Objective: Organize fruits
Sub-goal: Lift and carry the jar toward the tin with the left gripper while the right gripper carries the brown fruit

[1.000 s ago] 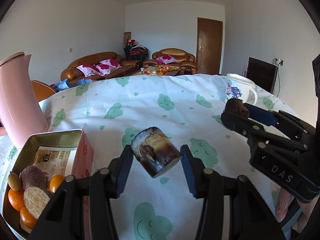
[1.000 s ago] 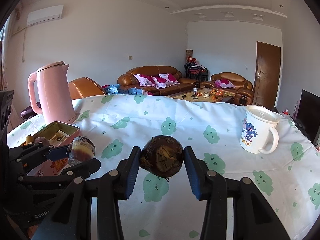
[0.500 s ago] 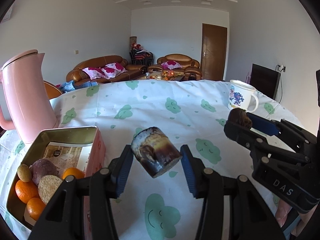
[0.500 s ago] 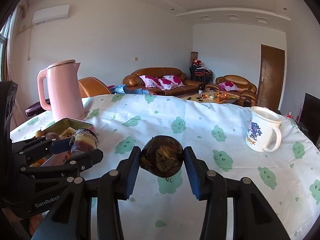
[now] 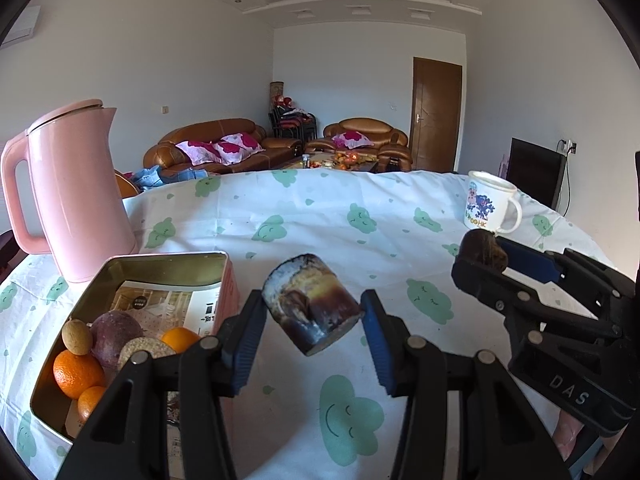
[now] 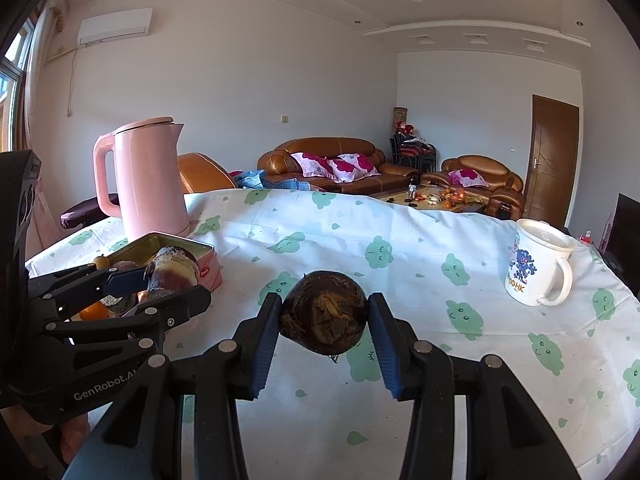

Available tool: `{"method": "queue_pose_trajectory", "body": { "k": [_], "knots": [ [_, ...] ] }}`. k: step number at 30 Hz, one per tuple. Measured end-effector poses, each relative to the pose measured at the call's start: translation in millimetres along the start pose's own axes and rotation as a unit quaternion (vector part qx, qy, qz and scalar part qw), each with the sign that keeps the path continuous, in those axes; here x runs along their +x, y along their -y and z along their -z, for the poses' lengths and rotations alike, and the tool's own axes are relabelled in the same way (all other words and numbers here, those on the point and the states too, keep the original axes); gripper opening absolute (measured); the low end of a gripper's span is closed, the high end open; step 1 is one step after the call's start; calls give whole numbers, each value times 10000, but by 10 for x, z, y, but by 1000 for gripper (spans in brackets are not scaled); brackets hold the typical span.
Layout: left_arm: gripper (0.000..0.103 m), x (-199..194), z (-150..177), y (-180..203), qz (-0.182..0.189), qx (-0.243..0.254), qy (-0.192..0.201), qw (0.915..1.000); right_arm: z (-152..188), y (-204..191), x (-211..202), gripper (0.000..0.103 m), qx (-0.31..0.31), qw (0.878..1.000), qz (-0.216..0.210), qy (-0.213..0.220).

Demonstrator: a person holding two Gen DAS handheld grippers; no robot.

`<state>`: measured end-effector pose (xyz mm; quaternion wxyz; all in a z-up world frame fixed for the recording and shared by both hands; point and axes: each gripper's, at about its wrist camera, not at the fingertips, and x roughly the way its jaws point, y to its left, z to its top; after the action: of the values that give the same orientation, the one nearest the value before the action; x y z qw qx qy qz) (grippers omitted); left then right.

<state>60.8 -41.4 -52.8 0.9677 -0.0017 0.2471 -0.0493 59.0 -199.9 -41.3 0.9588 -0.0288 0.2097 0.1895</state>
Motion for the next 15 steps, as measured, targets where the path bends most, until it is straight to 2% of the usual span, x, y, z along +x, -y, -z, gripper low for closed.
{"method": "queue_pose_trajectory", "body": {
  "k": [15],
  "knots": [
    [50,-186,25,-118,-107,-39,171,9998,-64,-239,-109,46,-122,9997,-178,142]
  ]
}}
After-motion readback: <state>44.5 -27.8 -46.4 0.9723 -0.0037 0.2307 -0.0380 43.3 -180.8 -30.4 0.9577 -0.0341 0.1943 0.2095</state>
